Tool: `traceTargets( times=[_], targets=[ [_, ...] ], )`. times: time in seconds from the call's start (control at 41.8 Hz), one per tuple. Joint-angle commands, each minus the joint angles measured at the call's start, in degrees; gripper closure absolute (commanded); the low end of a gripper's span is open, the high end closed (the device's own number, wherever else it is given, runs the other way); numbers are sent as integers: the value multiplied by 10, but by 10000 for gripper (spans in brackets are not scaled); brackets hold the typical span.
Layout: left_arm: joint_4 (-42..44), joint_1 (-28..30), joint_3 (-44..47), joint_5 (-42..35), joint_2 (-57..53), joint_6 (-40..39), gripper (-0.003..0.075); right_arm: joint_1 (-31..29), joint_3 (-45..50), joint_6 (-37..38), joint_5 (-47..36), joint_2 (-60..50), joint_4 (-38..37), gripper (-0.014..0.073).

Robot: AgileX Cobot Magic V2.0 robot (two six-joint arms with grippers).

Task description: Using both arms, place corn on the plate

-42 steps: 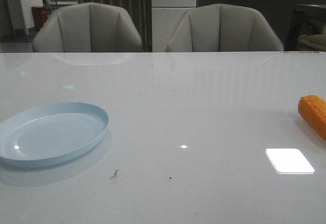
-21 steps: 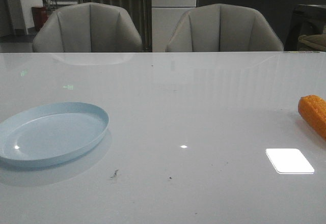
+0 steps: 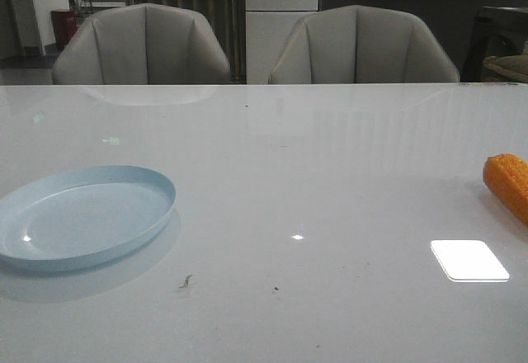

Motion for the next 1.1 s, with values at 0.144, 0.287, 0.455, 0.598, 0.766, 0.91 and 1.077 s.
traceTargets(
  times=[0.144,0.287,0.455,0.598,0.766,0.91,1.077],
  targets=[
    [14,-1,-117,-65,-1,-6,624,1,-142,1,-36,25,-1,536],
    [26,-1,-198,-28,50,-6,624,1,-220,1,-28,99,-1,536],
    [26,-1,-303,14,158,-6,624,1,-316,1,7,223,-1,536],
    [25,-1,-339,12,252,-6,624,1,-337,1,4,311,-1,536],
    [25,-1,-341,44,331,-6,624,1,-334,1,38,381,-1,536],
    [23,-1,-341,86,375,-6,624,1,-334,1,105,421,-1,536],
    [20,-1,-341,121,402,-6,624,1,-334,1,203,455,-1,536]
  ],
)
